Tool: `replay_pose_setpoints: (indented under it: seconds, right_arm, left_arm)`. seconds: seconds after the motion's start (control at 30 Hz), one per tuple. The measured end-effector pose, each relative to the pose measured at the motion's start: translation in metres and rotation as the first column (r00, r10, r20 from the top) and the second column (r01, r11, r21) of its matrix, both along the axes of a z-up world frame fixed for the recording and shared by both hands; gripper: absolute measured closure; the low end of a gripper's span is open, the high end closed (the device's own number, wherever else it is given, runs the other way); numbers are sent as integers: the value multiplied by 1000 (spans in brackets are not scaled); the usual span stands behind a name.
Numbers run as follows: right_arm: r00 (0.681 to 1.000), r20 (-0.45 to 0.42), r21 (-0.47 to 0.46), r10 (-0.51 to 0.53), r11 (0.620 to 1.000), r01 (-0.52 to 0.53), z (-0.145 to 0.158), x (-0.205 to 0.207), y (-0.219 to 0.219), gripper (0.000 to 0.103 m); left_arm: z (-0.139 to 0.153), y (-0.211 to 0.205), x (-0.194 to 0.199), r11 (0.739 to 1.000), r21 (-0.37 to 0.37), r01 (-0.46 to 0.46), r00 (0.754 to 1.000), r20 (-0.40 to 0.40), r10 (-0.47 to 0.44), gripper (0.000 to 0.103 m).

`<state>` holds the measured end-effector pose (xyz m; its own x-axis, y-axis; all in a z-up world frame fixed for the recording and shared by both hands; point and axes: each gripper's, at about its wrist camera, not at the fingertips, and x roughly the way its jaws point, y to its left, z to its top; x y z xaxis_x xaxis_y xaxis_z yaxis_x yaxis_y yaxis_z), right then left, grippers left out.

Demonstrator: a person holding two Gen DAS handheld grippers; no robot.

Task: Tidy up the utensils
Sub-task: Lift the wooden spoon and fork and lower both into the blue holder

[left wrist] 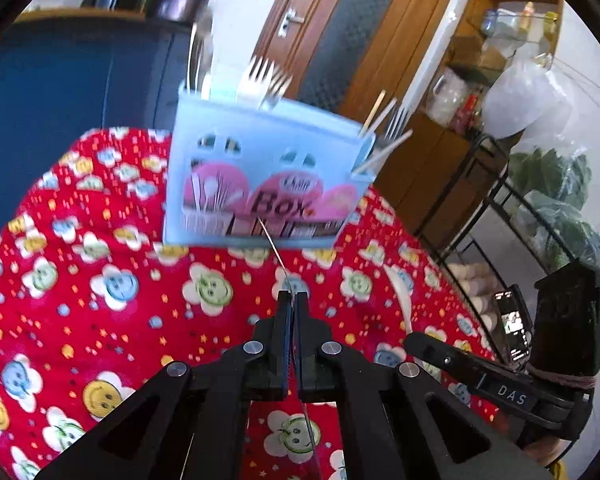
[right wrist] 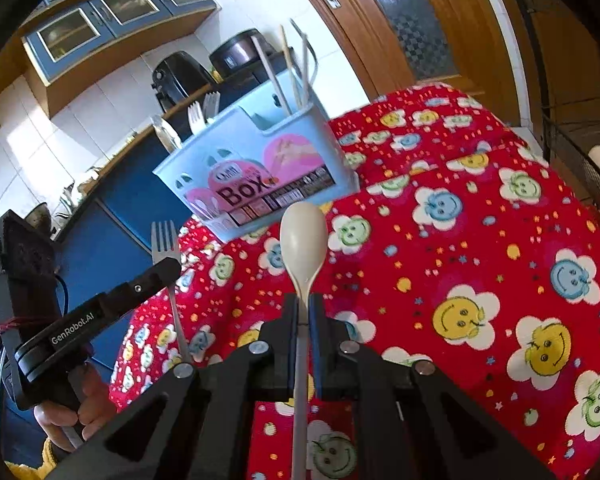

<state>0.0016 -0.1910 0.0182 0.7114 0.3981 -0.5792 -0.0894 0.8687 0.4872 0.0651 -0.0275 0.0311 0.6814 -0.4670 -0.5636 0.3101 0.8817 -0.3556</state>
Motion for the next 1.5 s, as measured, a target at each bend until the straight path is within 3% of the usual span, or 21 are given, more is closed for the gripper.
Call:
replay_pose_setpoints:
  seconds: [0.3,0.7,1.1,1.3,1.5]
  right_arm:
    - [998,62,-12,0,1000,1,21,0,3,96]
    - [991,133,-47,5,999,2,49,11,3,96]
    - [982,188,-86,18,996,-2,70,21,4,96]
    - [981,194,-94,19,996,0,73,28,3,96]
    - [977,210,-112,21,994,2,80,41,4,96]
  left_arm:
    - [37,14,-10,999,-22,-38,991,128,40,102]
    - [78,33,5,994,-33,-105,968,226,110,102]
    - [134,41,48,980,14,-201,919,350,183,102]
    - [158,44,69,971,-4,-241,888,402,222,102]
    - [171,42,88,959,17,-282,857,455,244,102]
